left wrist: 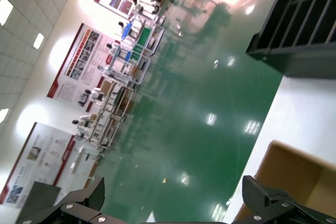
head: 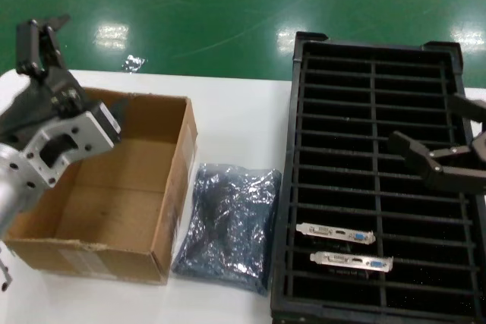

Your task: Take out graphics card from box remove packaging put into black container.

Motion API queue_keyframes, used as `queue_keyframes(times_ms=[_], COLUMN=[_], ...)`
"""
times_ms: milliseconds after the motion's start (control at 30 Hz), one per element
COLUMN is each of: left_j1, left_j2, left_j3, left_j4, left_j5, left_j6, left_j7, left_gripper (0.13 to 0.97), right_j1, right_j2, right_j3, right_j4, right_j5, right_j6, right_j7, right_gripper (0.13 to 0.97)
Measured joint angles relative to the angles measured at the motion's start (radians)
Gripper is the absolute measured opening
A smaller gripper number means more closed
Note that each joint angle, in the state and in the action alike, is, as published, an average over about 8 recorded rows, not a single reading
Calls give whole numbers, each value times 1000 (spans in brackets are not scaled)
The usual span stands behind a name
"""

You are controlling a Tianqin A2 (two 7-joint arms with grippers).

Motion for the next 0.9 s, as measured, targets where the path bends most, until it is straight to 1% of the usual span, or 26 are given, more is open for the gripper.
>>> queue_keyframes(times_ms=[100,267,367,900], left_j1=[7,25,37,107], left_j2=[0,1,2,5], left_j3=[3,10,15,44], left_j4=[9,33,49,141], left_j5=[-30,-106,-158,-458], left_j6=[-16,-56,-83,-241], left_j7=[8,27,40,117], left_gripper=[884,929,955,966], right_j1=[-6,-22,-33,-95], right_j2=[-8,-28,-42,-121], right_j3=[-3,-11,-17,-49], right_j4=[-1,-5,-8,-22], right_j5=[-2,-7,-11,-32], right_j6=[19,65,97,281], right_j7=[-12,-43,-64,-186], right_gripper=[966,966,966,966])
